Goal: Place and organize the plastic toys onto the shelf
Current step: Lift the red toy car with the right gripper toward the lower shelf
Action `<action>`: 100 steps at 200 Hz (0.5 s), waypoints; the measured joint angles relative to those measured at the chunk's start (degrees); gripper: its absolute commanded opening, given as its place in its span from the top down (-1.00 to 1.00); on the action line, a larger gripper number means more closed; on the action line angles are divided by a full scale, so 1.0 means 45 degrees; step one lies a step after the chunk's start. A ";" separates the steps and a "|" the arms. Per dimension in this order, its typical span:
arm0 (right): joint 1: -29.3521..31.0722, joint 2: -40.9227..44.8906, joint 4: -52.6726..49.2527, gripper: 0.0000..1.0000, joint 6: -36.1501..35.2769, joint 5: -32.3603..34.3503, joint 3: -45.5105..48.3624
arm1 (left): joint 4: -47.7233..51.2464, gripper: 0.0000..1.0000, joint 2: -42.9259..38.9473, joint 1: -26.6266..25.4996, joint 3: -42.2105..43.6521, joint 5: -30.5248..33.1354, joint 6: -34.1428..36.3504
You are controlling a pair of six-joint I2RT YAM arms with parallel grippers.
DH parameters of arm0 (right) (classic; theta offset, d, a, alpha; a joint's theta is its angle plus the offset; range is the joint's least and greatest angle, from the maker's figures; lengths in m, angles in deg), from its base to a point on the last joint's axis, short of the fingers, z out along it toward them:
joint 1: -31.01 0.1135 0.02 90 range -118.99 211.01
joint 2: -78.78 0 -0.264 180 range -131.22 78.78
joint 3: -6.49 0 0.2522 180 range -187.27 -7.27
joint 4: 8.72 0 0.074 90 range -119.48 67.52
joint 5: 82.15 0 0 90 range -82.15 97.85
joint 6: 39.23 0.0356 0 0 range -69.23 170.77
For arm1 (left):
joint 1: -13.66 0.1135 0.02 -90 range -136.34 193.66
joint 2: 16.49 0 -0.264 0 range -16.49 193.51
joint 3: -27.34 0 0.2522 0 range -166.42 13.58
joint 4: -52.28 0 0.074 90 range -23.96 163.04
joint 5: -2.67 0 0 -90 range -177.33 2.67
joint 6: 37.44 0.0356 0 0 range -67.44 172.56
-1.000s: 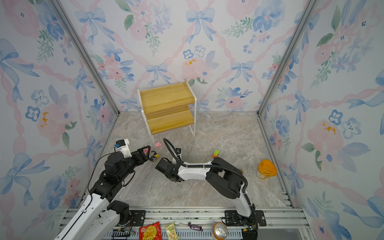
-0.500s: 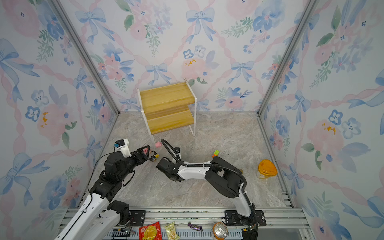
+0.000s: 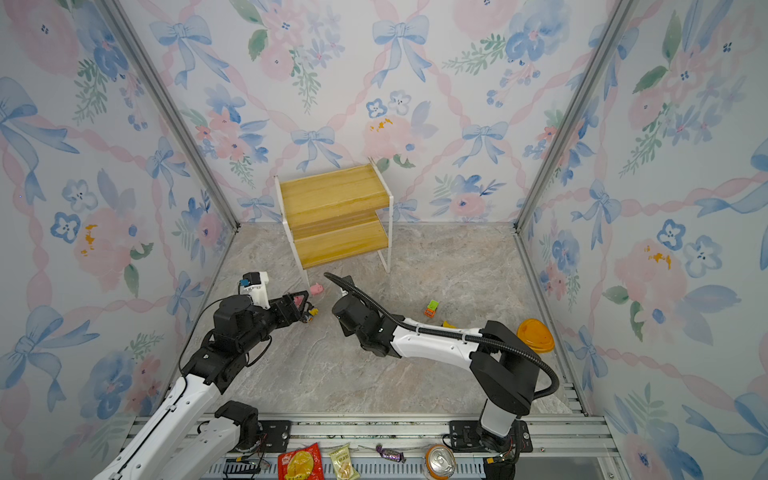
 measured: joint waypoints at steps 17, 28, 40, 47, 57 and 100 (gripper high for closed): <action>-0.0432 0.0015 0.0563 0.42 -0.0879 -0.0767 -0.0053 | 0.0384 -0.70 0.0058 0.0000 -0.0248 -0.0049 0.0393; -0.0675 0.0005 0.0714 0.42 -0.1277 -0.1180 -0.0170 | 0.0559 -0.70 0.0005 0.0000 -0.0350 -0.0024 0.0622; -0.0884 -0.0053 0.0869 0.43 -0.1598 -0.1530 -0.0427 | 0.0656 -0.70 -0.0049 0.0000 -0.0379 0.0068 0.0782; -0.0986 -0.0112 0.1015 0.43 -0.1753 -0.1690 -0.0607 | 0.0704 -0.70 -0.0073 0.0005 -0.0374 0.0121 0.0869; -0.1141 -0.0185 0.1205 0.43 -0.1928 -0.1938 -0.0850 | 0.0743 -0.70 -0.0083 0.0039 -0.0379 0.0204 0.0971; -0.1957 -0.0238 0.2259 0.43 -0.2331 -0.2433 -0.1107 | 0.0947 -0.70 -0.0078 0.0262 -0.0379 0.0427 0.1146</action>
